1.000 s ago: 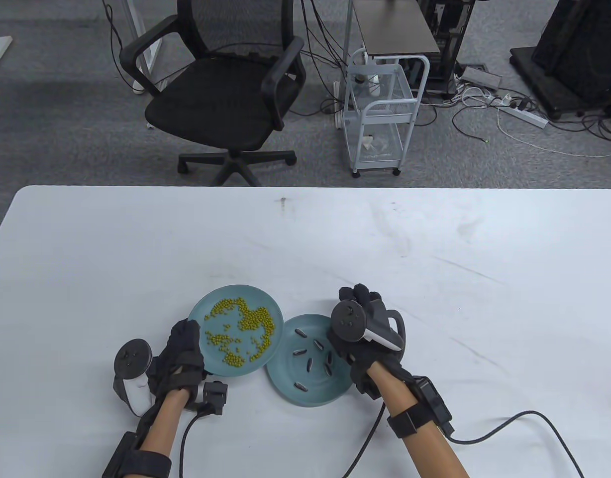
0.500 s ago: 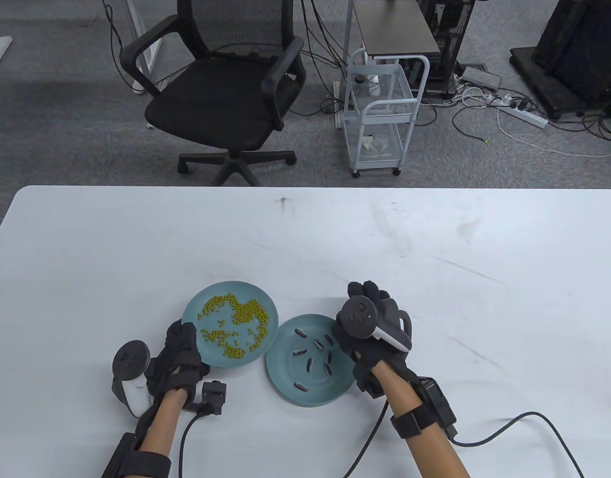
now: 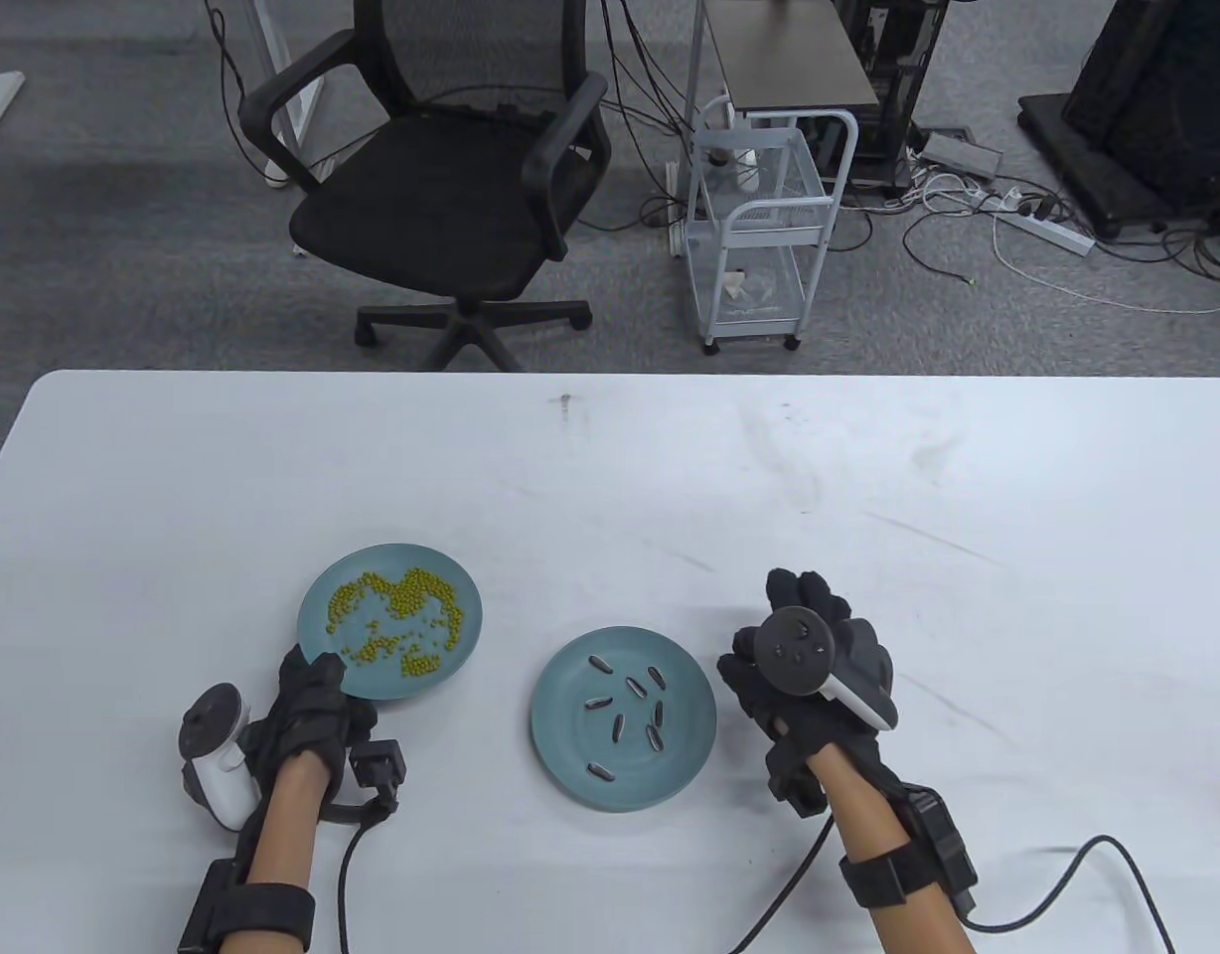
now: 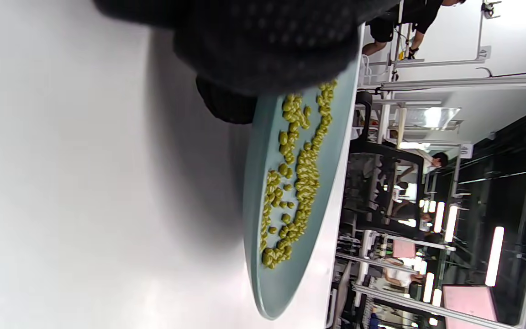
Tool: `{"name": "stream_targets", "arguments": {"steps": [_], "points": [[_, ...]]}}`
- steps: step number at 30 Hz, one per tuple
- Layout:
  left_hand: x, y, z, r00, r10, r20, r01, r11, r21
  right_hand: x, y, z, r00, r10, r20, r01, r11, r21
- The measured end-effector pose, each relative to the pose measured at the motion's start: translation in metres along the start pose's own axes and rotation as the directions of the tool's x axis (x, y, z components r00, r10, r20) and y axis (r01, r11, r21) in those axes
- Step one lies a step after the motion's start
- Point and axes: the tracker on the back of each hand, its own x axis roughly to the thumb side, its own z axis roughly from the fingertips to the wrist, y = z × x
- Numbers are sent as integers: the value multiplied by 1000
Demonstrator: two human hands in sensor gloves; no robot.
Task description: Pick sunflower seeds with hand pinch into plate
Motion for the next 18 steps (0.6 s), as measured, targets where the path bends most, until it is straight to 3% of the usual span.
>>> {"name": "stream_targets", "arguments": {"steps": [4, 11, 13, 15, 18], "points": [[-2, 4, -3, 997, -15, -72, 16, 1000, 10, -24, -6, 19, 999, -18, -32, 18, 1000, -12], [-1, 7, -3, 999, -19, -29, 20, 1000, 23, -58, -8, 41, 995, -46, -88, 46, 999, -4], [1, 9, -1, 996, -93, -16, 94, 995, 44, -61, -8, 39, 992, -92, -86, 91, 996, -9], [8, 11, 3, 964, -266, -17, 267, 960, 86, -59, -9, 39, 993, -89, -74, 87, 996, -19], [26, 10, 15, 833, -552, -44, 551, 817, 171, -55, -14, 42, 997, -67, -43, 66, 997, -29]]}}
